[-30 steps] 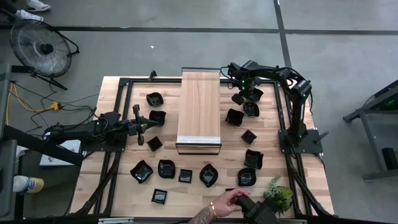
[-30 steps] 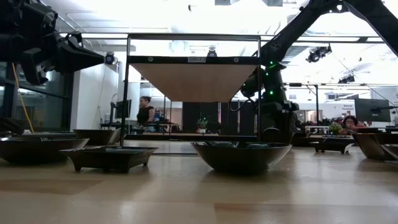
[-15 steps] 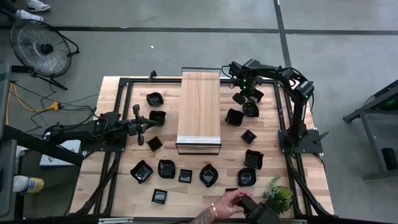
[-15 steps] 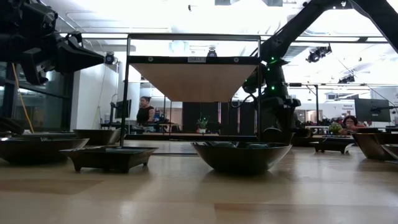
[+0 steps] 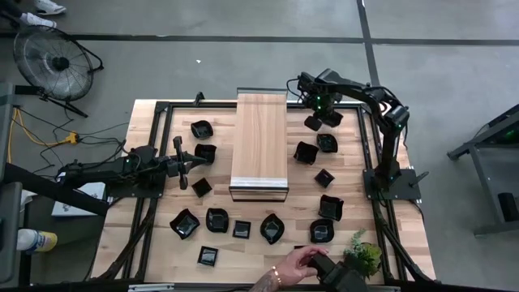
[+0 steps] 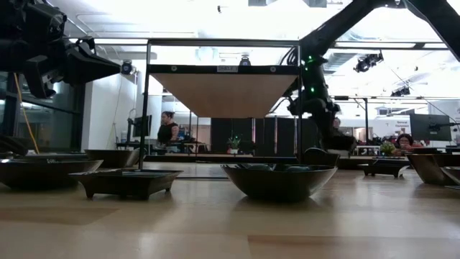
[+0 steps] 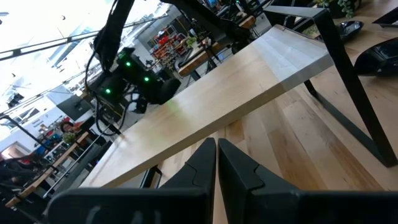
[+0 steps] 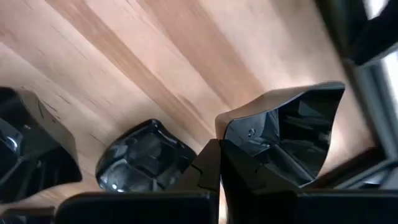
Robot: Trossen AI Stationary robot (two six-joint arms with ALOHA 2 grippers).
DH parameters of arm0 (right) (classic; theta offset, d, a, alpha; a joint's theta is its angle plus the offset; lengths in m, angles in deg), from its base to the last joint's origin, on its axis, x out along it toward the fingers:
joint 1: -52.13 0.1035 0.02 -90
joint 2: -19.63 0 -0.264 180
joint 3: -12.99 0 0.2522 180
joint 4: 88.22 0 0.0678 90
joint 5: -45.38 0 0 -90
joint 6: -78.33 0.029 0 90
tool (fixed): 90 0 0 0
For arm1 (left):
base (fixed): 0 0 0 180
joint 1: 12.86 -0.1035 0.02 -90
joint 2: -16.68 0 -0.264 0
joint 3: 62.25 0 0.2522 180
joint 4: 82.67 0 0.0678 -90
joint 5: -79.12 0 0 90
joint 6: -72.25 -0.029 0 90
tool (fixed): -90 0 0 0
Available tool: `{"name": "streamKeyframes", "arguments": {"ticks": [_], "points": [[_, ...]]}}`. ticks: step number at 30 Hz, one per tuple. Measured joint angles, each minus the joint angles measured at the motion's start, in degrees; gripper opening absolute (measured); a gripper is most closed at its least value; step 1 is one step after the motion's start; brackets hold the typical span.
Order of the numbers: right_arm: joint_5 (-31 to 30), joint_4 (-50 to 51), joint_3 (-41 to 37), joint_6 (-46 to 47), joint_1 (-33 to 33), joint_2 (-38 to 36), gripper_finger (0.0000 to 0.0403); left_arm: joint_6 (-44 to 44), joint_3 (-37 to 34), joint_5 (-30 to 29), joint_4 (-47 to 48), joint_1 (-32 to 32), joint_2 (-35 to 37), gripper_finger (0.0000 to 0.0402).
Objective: Pick & Place Mini shaped plates
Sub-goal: Put the distorted square plate on the shelf
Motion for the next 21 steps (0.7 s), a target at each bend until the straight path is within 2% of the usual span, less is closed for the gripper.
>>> {"name": "streamKeyframes", "arguments": {"ticks": [14,21], "points": [[-4.37,9.67,18.61,-10.4,4.47,0.0,0.0,0.0,0.0,0.0,0.0,-0.01,0.01,0.0012],[-4.38,13.01,26.19,-13.77,8.81,0.0,0.0,0.0,0.0,-0.01,0.0,0.0,0.01,0.0012]]}}
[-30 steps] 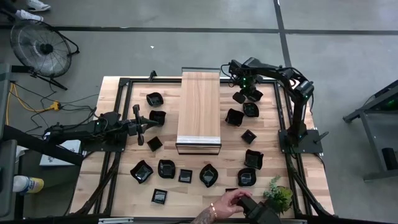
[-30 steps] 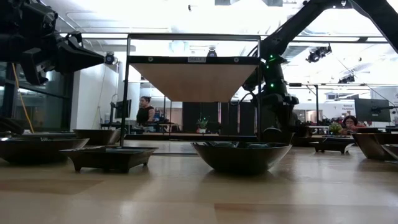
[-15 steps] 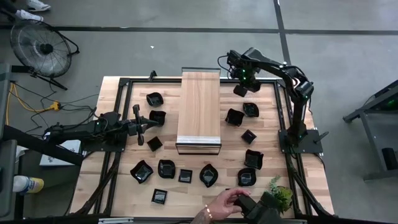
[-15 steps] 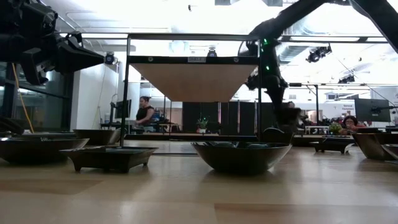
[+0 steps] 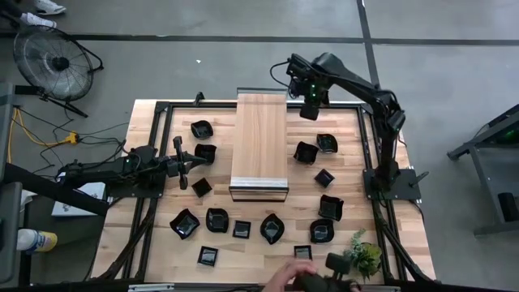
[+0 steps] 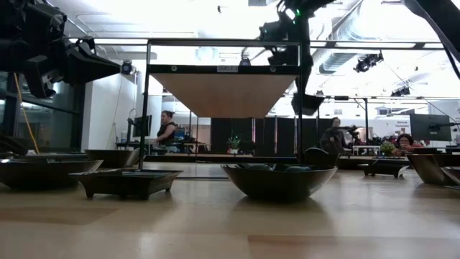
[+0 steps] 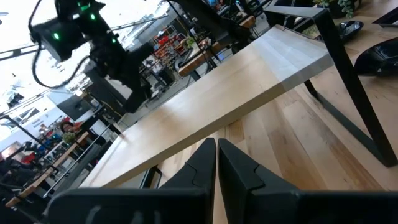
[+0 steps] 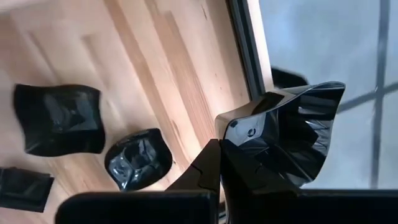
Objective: Pick & Place Mini shaped plates
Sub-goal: Put the distorted square plate on the shelf
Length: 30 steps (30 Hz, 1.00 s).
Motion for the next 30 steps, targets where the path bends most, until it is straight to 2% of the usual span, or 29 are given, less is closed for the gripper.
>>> {"name": "streamKeyframes", "arguments": {"ticks": [11,18,24,30], "points": [[1.11,-1.33,1.49,-1.89,8.33,0.0,0.0,0.0,0.0,-0.01,0.0,-0.01,-0.01,0.0012],[1.07,-5.98,1.45,-3.89,12.83,0.02,0.0,0.0,0.0,-0.01,-0.01,0.01,0.0,0.0012],[-0.28,-10.82,1.45,-13.9,16.41,0.02,0.0,0.0,0.0,-0.01,0.0,0.01,0.01,0.0012],[-0.54,-13.74,1.42,-29.94,18.49,0.04,0.0,0.0,0.0,-0.01,-0.01,0.0,0.01,0.0012]]}}
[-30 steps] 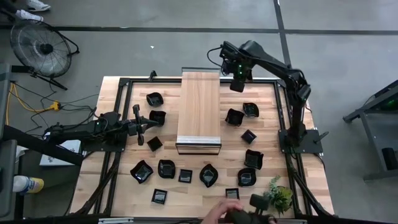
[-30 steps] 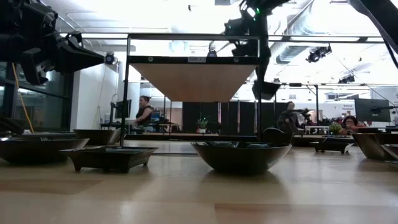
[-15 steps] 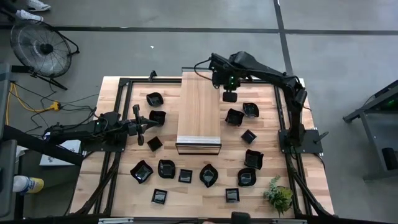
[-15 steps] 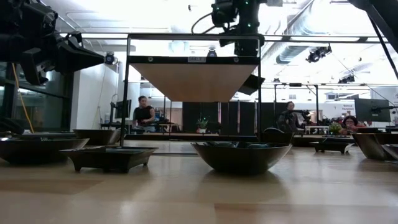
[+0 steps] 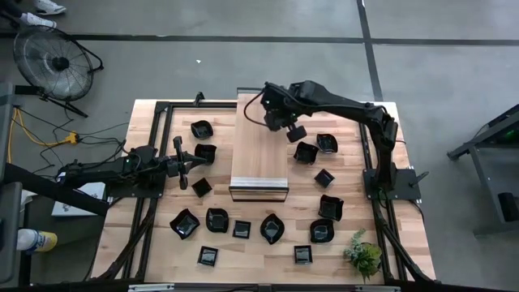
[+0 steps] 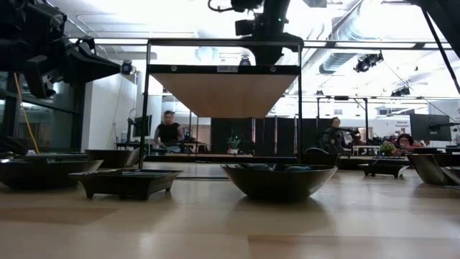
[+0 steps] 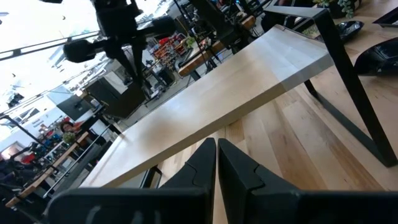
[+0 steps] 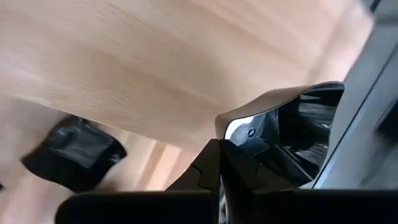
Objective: Pick & Place Mini shaped plates
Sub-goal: Put the distorted square plate on the shelf
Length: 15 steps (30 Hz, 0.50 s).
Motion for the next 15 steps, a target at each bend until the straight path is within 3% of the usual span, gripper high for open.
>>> {"name": "streamKeyframes", "arguments": {"ticks": [5,15], "points": [[2.1,-1.8,-0.01,-9.62,0.21,0.21,0.0,0.0,0.0,0.0,-0.01,0.01,0.0,0.0012],[0.45,-7.66,-0.09,-21.61,-1.04,2.43,0.0,0.01,0.0,-0.01,0.0,0.0,-0.02,0.0012]]}}
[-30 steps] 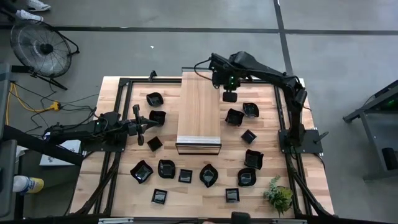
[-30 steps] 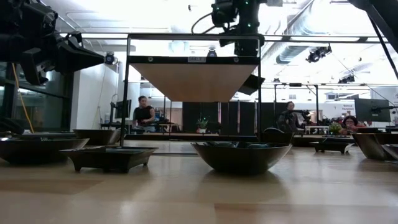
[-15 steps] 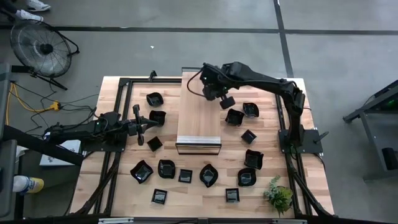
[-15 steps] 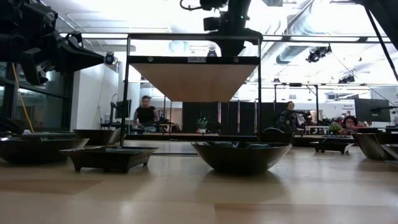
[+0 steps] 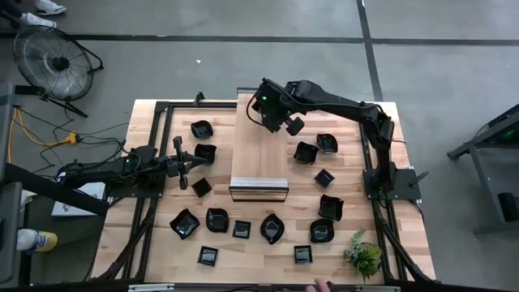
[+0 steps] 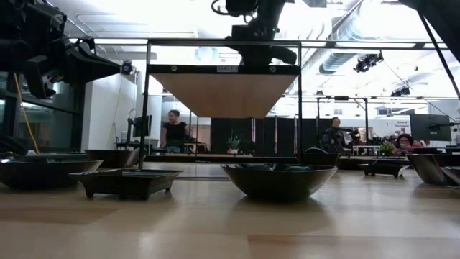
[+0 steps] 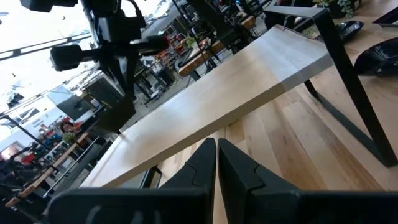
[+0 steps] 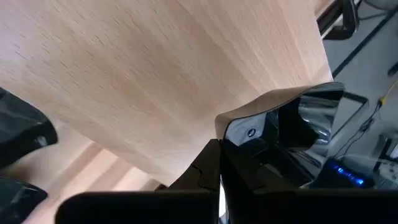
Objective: Pick & Place Mini shaped plates
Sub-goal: Put the distorted square plate on the shelf
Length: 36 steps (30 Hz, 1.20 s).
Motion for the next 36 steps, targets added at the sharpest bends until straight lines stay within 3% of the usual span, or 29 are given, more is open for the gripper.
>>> {"name": "streamKeyframes", "arguments": {"ticks": [8,36], "points": [[-0.67,-2.9,-0.07,-3.65,0.0,1.91,0.0,-0.01,0.0,0.34,0.01,0.01,0.02,0.0012],[-0.96,-1.69,-0.13,2.52,-1.42,2.93,0.0,-0.01,0.0,0.38,-0.01,0.01,0.02,0.0012]]}}
